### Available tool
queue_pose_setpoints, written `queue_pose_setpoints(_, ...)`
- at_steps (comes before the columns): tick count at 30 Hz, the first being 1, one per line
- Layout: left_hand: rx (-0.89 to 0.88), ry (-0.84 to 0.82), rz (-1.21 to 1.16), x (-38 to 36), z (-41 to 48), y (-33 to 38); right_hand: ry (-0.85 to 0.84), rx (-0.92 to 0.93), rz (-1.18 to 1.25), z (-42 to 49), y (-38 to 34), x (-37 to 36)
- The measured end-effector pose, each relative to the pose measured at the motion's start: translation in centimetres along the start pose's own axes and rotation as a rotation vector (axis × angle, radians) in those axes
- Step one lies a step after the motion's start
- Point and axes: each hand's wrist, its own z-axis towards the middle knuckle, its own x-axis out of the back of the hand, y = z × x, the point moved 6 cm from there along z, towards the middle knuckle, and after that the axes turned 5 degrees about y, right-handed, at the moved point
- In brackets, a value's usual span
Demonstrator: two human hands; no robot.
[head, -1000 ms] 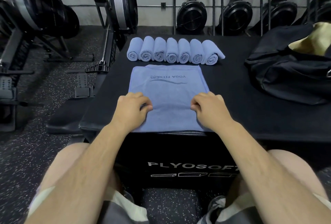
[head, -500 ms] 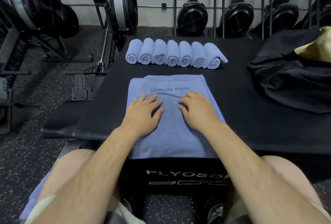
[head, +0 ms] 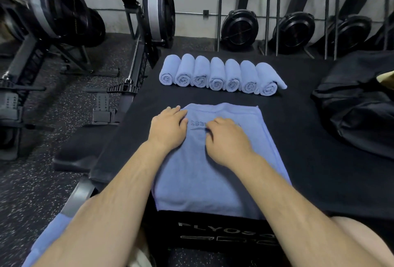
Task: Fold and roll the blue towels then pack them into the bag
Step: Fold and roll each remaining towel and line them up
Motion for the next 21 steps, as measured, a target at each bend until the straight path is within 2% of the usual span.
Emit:
queue_pose_setpoints(4, 0.024, 0.048, -0.085, -0.4, 1.3, -0.1, -0.005, 0.098, 0.117, 4.9, -2.8, -3.4)
queue_pose_setpoints(7, 0.014, 0.099, -0.224, 0.2, 2.2, 0.1, 0.030, 0.045, 0.163, 7.3, -3.1, -5.0)
queue_pose_setpoints(11, 0.058, 0.039, -0.335, 0.1, 2.8, -0.3, 0.207, -0.017, 0.261, 6.9, -2.4, -4.9)
queue_pose_setpoints(15, 0.071, 0.029, -0.424, 0.5, 2.6, -0.1, 0.263, -0.067, 0.305, 6.6, -1.8, -5.0)
queue_pose_setpoints(18, 0.170, 0.076, -0.392, 0.8, 2.4, -0.5, 0.279, -0.090, 0.400, 6.5, -1.5, -4.9)
queue_pose_setpoints(21, 0.325, 0.074, -0.478, 1.2, 2.2, -0.6, 0.314, -0.113, 0.466, 6.4, -1.3, -4.6)
